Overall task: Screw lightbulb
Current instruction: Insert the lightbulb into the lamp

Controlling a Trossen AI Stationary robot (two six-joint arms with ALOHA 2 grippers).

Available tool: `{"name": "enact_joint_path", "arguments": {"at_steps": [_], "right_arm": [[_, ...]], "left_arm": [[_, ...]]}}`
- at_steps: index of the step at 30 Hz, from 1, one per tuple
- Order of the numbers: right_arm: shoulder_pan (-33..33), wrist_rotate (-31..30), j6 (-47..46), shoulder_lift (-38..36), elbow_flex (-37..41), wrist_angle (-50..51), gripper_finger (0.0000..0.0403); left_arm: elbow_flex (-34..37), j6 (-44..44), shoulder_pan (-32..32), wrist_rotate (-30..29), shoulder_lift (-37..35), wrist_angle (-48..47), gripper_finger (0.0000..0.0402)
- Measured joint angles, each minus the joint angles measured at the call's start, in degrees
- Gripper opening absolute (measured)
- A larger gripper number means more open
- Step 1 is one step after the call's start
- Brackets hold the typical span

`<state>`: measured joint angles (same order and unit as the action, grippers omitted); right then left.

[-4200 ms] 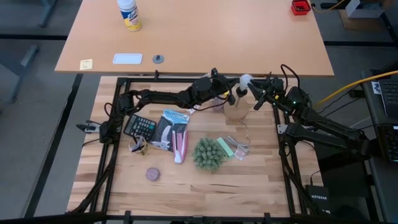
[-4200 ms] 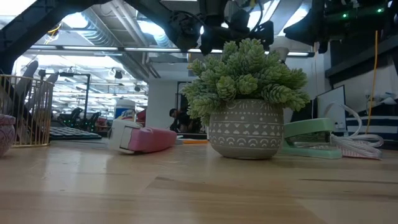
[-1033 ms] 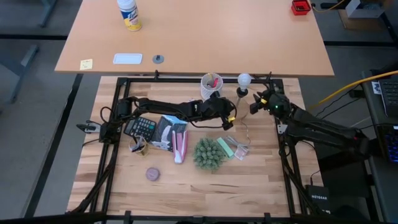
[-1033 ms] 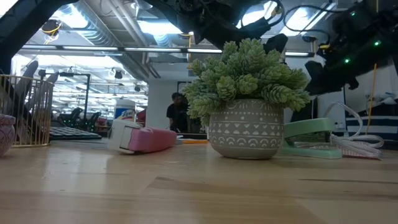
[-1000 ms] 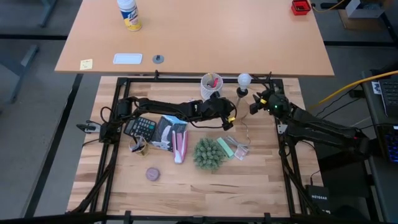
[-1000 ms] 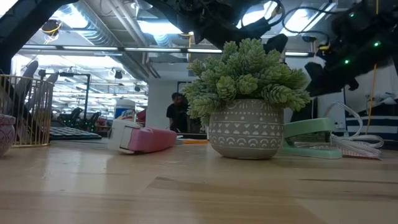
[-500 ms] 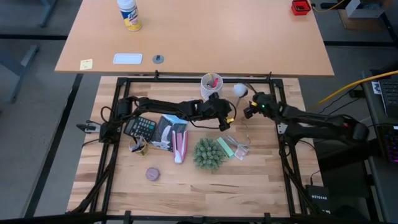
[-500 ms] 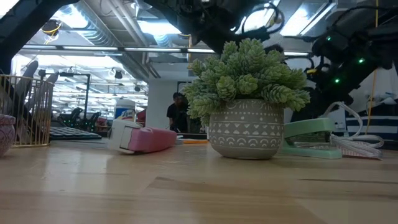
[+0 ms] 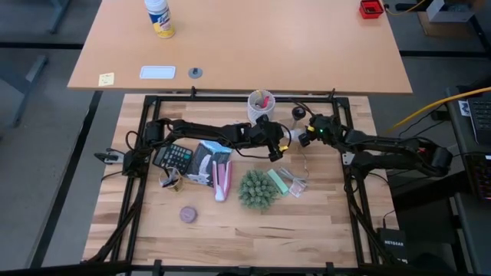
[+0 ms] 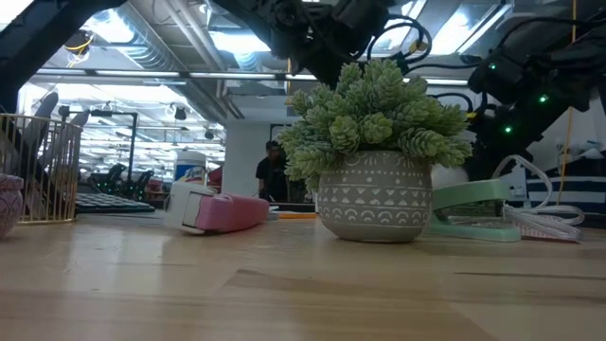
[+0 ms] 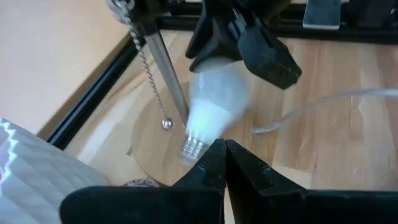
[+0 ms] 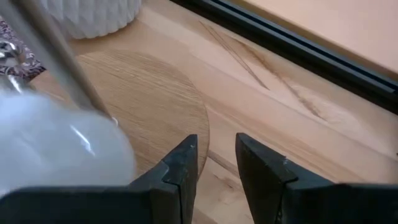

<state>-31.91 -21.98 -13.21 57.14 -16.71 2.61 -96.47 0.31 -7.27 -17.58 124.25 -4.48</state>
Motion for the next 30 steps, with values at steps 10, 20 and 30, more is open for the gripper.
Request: {"name": "enact_joint_path", "arguments": {"at_steps": [10, 20, 30], "right_arm": [[0.01, 0.02, 0.11, -0.25, 0.0, 0.04, 0.0113], [0.01, 0.44, 4.02, -5.92, -2.05, -1.4, 0.0113], [-0.01, 4.41, 5.99, -0.46, -2.14, -5.6, 0.0113]], "left_arm": [[0.0, -0.33, 0.0, -0.02, 0.0, -1.21, 0.0], [0.0, -0.8, -1.24, -0.74, 0.0, 0.13, 0.0], [-0.02, -4.28, -0.92, 0.28, 0.0, -2.22, 0.0]]}}
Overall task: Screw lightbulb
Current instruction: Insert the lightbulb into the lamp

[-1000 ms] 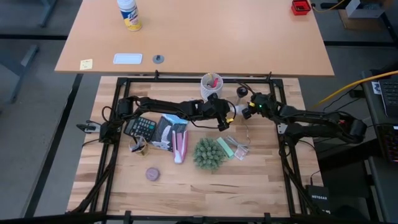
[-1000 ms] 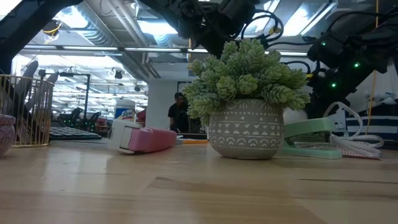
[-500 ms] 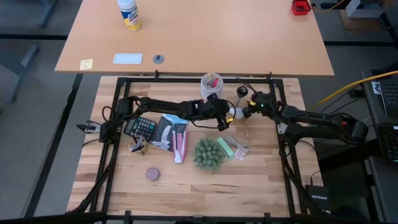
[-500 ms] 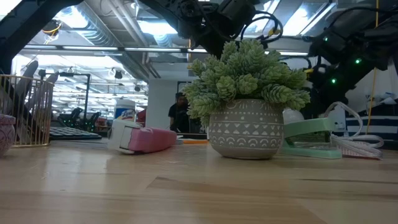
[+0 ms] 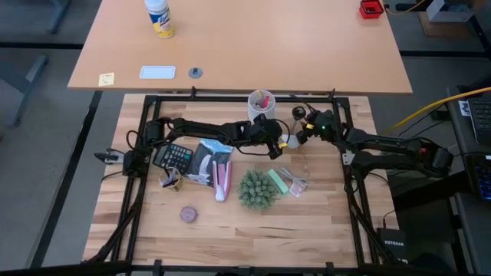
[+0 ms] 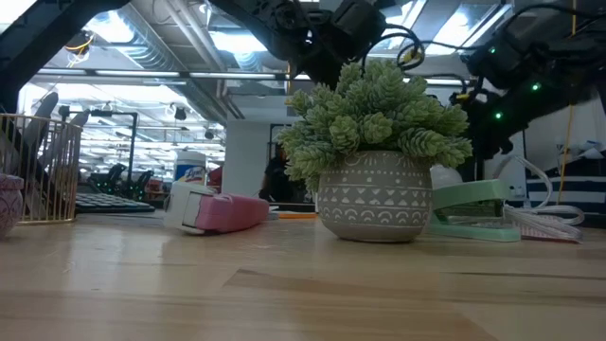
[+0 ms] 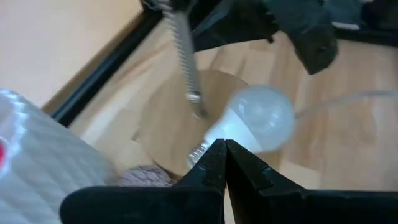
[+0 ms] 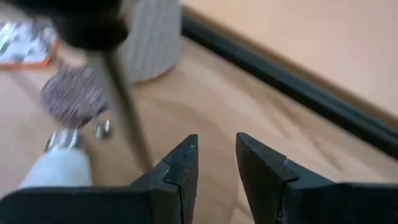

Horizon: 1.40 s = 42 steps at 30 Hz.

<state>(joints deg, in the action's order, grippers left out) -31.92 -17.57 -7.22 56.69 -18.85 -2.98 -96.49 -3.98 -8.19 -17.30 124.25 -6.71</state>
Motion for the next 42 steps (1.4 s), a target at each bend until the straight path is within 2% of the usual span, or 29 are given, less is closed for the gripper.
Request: {"name": "enact_joint_path", "arguments": {"at_steps": [3, 19, 25, 32, 37, 42], "right_arm": [[0.02, 2.59, -0.45, 2.58, 0.0, -0.24, 0.0113], [0.02, 8.31, -3.24, 15.66, -0.17, -4.43, 0.0113], [0.02, 11.31, -4.48, 17.68, -0.14, -7.98, 0.0113], [0.22, 18.0, -6.2, 17.77, -0.08, -8.85, 0.0113], [4.41, 19.21, -7.74, 17.79, -0.04, -8.78, 0.0113], [11.01, 15.88, -10.45, 17.81, -0.01, -8.68, 0.0113]], "left_arm": [[0.0, 0.03, 0.21, 0.22, 0.0, -1.07, 0.0], [0.0, -0.09, 0.65, 0.18, 0.0, -8.93, 0.0], [0.0, -0.62, 0.66, 0.18, 0.0, -12.99, 0.0], [0.0, -3.08, 0.68, 0.19, -0.02, -18.76, 0.0], [0.0, -5.26, 1.0, 0.15, -0.02, -23.69, 0.0], [0.0, -7.41, 1.84, 0.18, -0.17, -27.2, 0.0]]}}
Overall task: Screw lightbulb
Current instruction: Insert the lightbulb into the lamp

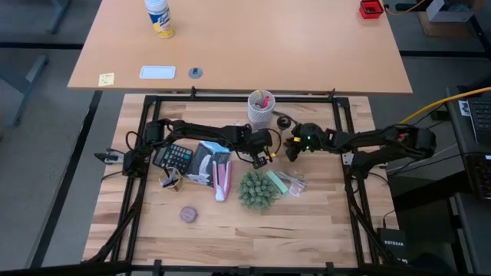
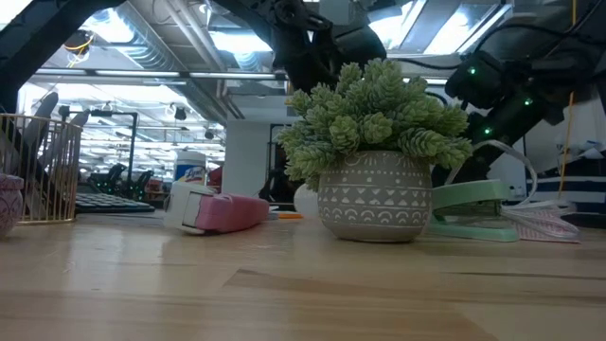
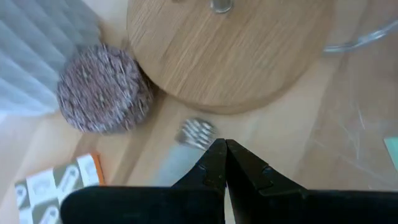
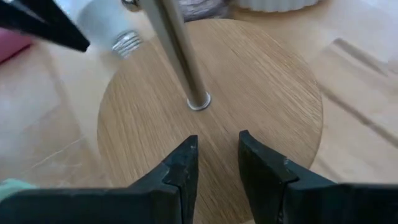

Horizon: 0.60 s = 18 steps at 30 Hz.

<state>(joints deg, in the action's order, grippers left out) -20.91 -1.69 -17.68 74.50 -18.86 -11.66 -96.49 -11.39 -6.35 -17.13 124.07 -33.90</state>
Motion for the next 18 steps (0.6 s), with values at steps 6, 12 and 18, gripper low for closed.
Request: {"name": "enact_joint_path", "arguments": {"at_steps": [6, 12, 18], "right_arm": [[7.08, -6.66, -2.34, 0.13, 0.14, -1.54, 0.0113], [10.23, -10.84, -2.5, 0.12, 0.33, -5.6, 0.0113], [10.22, -10.69, -2.39, -1.16, 0.25, -9.46, 0.0113]], "left_arm": [[-0.03, -0.61, 1.73, -0.1, -0.96, -2.3, 0.0], [-0.04, -0.17, 3.47, -4.12, -4.19, -3.08, 0.0], [-0.04, 0.01, 4.53, -8.87, -8.34, -6.85, 0.0]]}}
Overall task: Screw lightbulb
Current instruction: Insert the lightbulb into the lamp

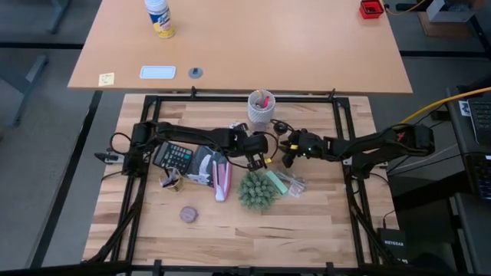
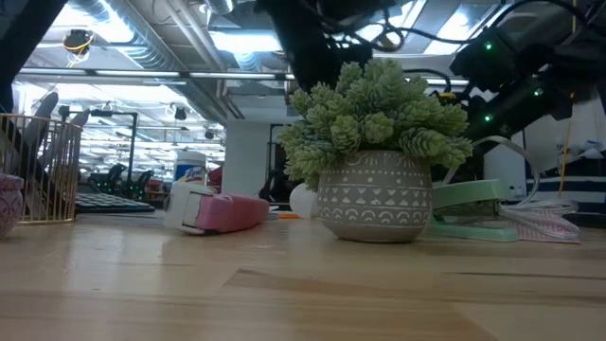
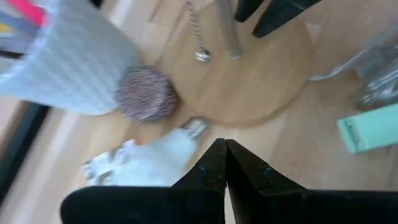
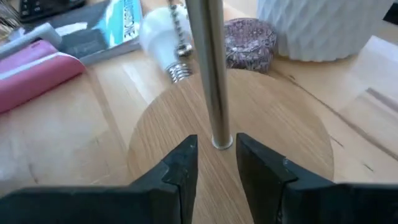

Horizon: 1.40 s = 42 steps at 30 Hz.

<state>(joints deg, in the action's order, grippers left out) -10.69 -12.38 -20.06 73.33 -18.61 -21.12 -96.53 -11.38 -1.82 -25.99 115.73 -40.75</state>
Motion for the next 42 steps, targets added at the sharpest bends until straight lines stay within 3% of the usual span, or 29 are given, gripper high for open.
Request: {"name": "enact_joint_path", "arguments": {"at_steps": [11, 17, 22, 28, 35, 38, 42], "right_arm": [[-0.05, -0.18, 2.54, -6.6, -0.04, -1.39, 0.0113], [-0.1, -0.13, 5.99, -9.91, -0.13, -1.45, 0.0113], [-0.18, -0.12, 12.44, -11.21, -0.13, -1.38, 0.0113], [-0.18, -1.5, 17.73, -11.29, -0.13, -1.85, 0.0113], [-0.21, -2.14, 17.73, -11.29, -0.13, -1.84, 0.0113], [-0.21, -2.14, 17.49, -11.3, -0.15, -1.87, 0.0113], [-0.21, -2.14, 17.03, -11.3, -0.15, -1.79, 0.0113]], "left_arm": [[0.0, 12.26, -0.61, -2.1, -0.89, -11.55, 0.0], [0.04, 11.1, -2.76, -2.25, -0.77, -11.66, 0.0], [1.5, 19.1, -4.52, -1.73, -0.77, -6.47, 0.0], [2.74, 40.85, -7.81, 12.9, -0.75, -3.77, 0.0], [2.96, 61.6, -11.93, 24.31, -0.72, -4.1, 0.0], [3.33, 66.74, -13.57, 29.62, -0.32, -4.38, 0.0], [3.38, 68.39, -14.63, 30.29, 0.73, -5.78, 0.0]]}}
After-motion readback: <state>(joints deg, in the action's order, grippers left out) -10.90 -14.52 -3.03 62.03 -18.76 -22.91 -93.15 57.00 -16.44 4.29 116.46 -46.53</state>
